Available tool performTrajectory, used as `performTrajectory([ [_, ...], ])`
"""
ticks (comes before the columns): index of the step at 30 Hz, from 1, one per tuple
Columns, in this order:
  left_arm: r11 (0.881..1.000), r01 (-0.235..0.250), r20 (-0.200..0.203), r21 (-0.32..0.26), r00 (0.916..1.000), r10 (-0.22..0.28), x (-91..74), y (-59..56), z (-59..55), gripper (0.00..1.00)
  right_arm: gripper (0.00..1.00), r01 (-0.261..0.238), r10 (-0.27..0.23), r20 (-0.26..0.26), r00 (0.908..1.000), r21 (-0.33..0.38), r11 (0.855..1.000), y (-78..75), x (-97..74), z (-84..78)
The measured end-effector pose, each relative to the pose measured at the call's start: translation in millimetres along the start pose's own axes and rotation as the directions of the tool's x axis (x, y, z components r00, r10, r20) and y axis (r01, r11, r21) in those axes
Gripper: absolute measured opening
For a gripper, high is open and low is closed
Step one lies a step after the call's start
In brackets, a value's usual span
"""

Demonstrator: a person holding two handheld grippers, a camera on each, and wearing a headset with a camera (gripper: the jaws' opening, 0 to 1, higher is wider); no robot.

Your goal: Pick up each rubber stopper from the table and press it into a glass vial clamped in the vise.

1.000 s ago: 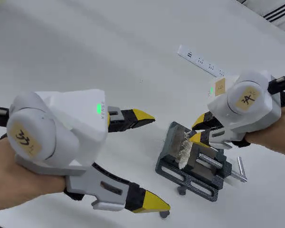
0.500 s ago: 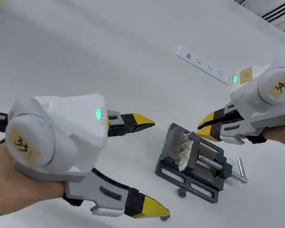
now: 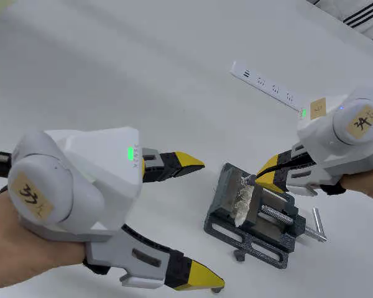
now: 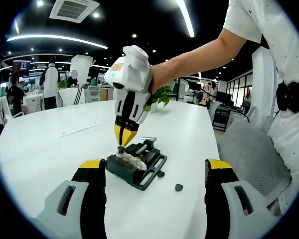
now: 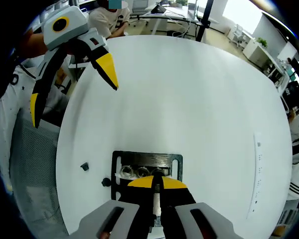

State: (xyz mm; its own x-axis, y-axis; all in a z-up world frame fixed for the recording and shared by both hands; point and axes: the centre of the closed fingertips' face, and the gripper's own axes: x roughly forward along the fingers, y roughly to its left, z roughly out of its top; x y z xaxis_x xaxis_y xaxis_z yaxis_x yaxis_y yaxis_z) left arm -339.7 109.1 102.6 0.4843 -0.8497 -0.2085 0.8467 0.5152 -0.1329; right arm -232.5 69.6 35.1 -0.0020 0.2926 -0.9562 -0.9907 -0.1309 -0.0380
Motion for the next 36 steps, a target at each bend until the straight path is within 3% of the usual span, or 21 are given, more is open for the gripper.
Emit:
performTrajectory([
  [36, 1.0, -0.006, 0.019, -0.014, 0.9998, 0.007, 4.1, 1.5, 2.2, 0.79, 0.0, -0.02, 0.02, -0.045, 0.9988, 0.0, 1.0, -2.7, 6.7, -0.5],
])
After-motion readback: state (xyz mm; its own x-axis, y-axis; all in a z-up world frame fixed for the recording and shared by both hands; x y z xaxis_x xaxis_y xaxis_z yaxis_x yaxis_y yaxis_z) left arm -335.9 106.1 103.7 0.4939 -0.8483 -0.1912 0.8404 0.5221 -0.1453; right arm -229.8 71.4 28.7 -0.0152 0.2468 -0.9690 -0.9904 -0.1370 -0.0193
